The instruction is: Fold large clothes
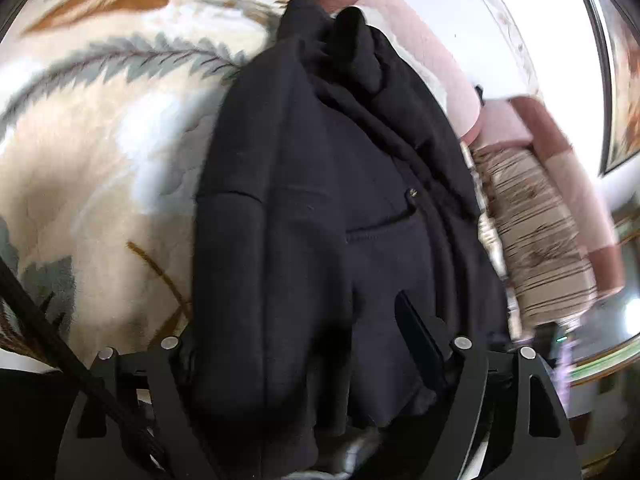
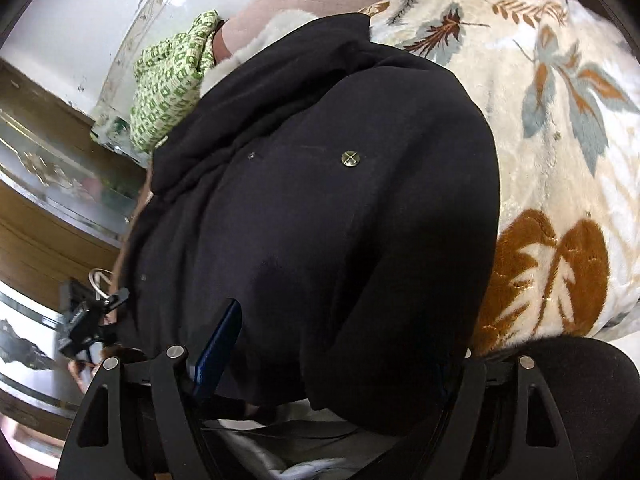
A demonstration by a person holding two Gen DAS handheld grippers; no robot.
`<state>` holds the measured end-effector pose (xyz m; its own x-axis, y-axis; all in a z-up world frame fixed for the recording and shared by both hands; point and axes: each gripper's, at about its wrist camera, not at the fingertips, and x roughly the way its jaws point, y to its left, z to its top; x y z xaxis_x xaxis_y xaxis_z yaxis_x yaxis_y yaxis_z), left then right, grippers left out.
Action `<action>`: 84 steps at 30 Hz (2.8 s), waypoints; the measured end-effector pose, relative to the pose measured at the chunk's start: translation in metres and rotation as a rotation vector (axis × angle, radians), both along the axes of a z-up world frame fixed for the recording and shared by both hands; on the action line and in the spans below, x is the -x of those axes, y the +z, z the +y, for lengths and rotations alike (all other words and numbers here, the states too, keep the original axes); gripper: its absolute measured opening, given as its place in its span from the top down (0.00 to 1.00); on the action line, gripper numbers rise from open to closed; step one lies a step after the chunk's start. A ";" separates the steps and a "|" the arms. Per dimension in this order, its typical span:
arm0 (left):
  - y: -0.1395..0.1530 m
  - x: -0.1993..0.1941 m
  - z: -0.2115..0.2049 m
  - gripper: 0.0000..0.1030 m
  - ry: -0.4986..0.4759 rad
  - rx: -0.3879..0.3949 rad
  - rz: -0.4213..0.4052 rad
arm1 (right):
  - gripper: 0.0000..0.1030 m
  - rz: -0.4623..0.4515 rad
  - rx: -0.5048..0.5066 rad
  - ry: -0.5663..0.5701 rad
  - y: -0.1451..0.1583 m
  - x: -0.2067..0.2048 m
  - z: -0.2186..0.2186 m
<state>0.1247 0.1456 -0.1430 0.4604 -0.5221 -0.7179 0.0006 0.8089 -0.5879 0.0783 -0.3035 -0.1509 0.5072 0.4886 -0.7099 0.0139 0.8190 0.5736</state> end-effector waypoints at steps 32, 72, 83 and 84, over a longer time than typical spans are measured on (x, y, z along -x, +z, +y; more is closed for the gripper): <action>0.152 -0.227 -0.023 0.85 0.264 -0.221 -0.118 | 0.84 -0.339 0.058 -0.174 0.163 -0.222 -0.003; 0.101 -0.153 -0.024 0.21 0.454 -0.449 -0.216 | 0.20 -0.282 0.264 -0.100 0.185 -0.278 0.064; 0.074 -0.160 -0.006 0.21 0.397 -0.497 -0.231 | 0.23 -0.163 0.545 -0.104 0.087 -0.386 0.163; 0.075 -0.163 -0.001 0.21 0.404 -0.490 -0.226 | 0.22 -0.140 0.573 -0.127 0.071 -0.404 0.164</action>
